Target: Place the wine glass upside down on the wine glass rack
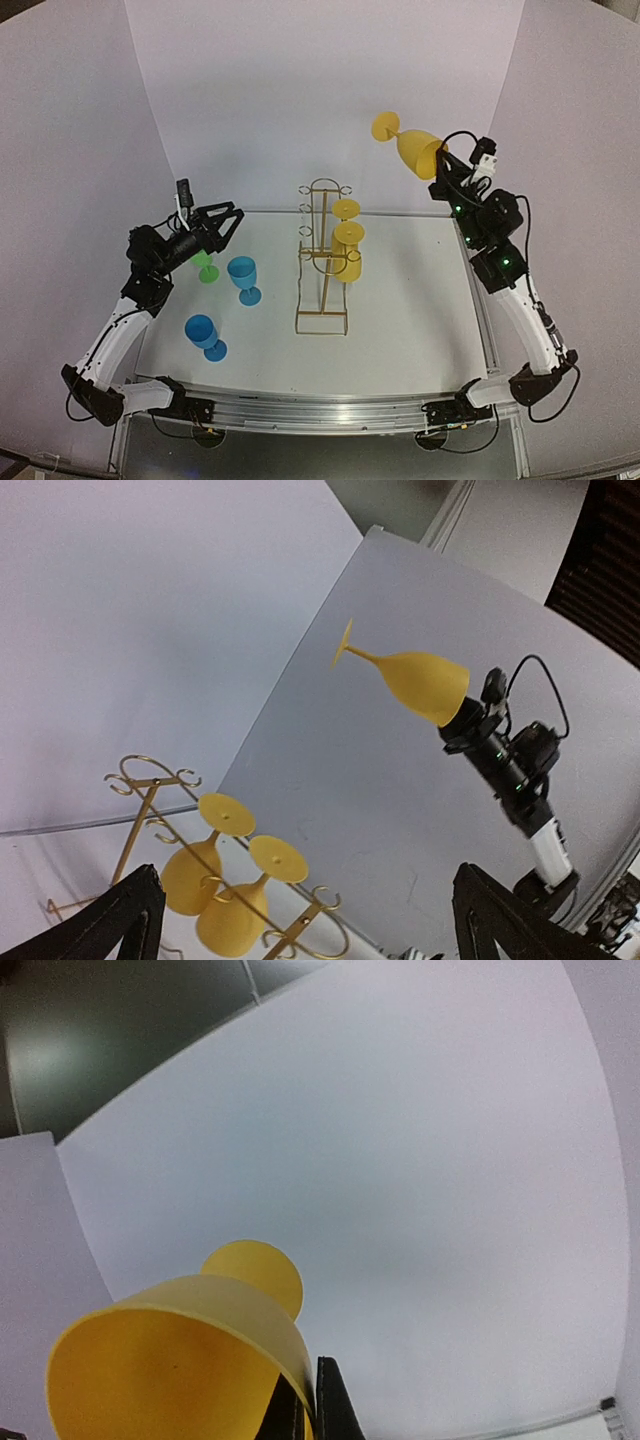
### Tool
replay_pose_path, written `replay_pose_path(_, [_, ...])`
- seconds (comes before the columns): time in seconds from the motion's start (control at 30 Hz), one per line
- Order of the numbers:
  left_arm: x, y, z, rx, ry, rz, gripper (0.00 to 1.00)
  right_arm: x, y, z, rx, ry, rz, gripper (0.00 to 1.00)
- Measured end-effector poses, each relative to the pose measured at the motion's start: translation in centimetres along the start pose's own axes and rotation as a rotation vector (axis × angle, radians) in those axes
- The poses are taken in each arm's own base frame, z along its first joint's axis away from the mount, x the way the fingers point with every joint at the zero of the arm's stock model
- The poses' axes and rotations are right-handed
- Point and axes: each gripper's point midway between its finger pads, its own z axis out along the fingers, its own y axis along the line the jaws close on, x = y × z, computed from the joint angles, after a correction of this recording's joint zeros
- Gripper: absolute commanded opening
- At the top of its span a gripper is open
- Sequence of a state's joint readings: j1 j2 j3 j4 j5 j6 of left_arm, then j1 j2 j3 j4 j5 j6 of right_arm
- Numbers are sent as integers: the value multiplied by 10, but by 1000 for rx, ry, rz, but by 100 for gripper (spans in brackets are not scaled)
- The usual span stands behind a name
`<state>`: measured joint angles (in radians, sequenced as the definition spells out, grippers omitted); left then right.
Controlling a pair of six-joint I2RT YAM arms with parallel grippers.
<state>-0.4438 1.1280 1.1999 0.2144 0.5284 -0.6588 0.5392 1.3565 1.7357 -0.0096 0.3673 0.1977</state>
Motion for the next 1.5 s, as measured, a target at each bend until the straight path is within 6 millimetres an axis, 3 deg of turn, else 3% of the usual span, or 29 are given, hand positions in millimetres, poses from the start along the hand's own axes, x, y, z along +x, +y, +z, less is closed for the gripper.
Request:
replay_pose_path(0.13, [-31, -21, 6, 54, -58, -67, 100, 18, 71, 16, -135, -80, 0, 0])
replay_pose_path(0.3, [-56, -34, 21, 93, -85, -130, 100, 70, 155, 41, -248, -110, -60, 0])
replay_pose_path(0.43, [-57, -44, 25, 110, -72, -188, 100, 102, 203, 55, -301, -128, -109, 0])
replay_pose_path(0.53, [-56, -50, 27, 119, -61, -226, 100, 108, 228, 55, -327, -158, -126, 0])
replay_pose_path(0.8, [-50, -46, 33, 97, -53, -314, 100, 88, 266, 40, -350, -285, -151, 0])
replay_pose_path(0.97, [-50, -42, 42, 96, -52, -346, 98, 102, 288, 30, -370, -305, -208, 0])
replay_pose_path(1.17, [-55, -43, 43, 94, -66, -362, 91, 123, 300, 31, -387, -304, -249, 0])
replay_pose_path(1.37, [-57, -42, 43, 89, -76, -378, 80, 120, 300, 31, -382, -320, -261, 0])
replay_pose_path(1.5, [-59, -44, 42, 97, -85, -373, 84, 117, 300, 30, -386, -334, -259, 0])
